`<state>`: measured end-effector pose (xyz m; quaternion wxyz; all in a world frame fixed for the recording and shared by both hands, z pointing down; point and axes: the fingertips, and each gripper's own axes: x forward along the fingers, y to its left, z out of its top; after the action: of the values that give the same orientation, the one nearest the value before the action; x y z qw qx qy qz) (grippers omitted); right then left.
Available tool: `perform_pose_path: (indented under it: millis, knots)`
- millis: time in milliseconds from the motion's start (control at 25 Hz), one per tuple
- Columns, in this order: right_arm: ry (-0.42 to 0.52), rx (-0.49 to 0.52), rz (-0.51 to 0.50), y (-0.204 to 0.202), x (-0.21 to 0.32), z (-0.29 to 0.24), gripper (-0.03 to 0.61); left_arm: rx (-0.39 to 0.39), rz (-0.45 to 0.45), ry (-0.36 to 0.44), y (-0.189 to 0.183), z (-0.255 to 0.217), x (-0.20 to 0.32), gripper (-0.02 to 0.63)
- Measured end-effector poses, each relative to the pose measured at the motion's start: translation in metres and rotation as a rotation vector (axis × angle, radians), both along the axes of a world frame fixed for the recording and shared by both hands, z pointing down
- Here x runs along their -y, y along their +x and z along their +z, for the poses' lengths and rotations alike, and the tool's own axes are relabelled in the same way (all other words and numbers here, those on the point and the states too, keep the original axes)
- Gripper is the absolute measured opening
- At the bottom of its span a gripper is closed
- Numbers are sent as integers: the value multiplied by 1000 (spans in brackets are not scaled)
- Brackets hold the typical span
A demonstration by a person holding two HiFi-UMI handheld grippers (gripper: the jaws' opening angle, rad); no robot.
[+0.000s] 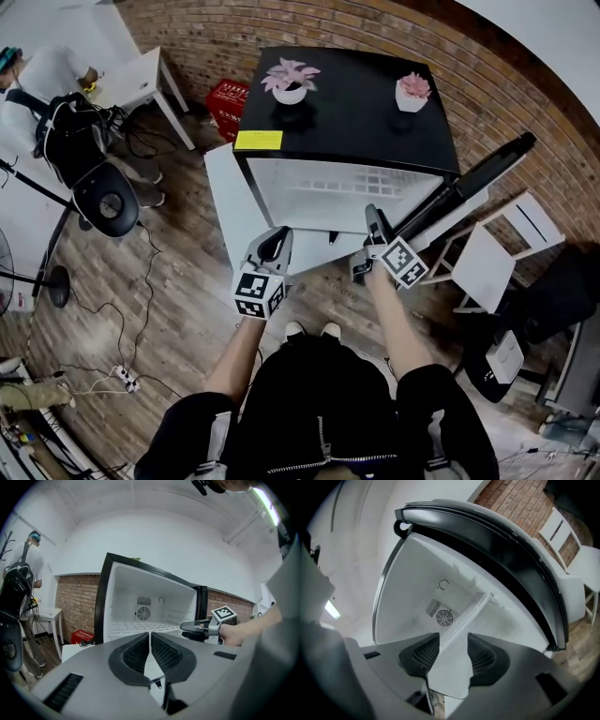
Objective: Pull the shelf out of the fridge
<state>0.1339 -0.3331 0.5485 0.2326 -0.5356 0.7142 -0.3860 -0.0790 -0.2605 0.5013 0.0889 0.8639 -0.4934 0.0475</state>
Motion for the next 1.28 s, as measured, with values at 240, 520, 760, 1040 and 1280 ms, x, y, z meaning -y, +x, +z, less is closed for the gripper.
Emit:
perform_pose_path:
  millis: [240, 520, 760, 1040, 1280]
  knots:
    - [-28, 117, 92, 13, 29, 6, 173, 1, -38, -6, -19, 2, -1, 29]
    - [-47, 302, 199, 28, 55, 15, 166, 3, -65, -13, -32, 4, 0, 29]
    - [-19, 518, 255, 34, 66, 23, 103, 6, -67, -19, -37, 6, 3, 29]
    - [-7, 573, 259, 34, 70, 22, 25, 5, -68, -22, -39, 7, 5, 29]
    - [-38, 565, 247, 34, 68, 23, 31, 1, -58, -24, -37, 7, 6, 29]
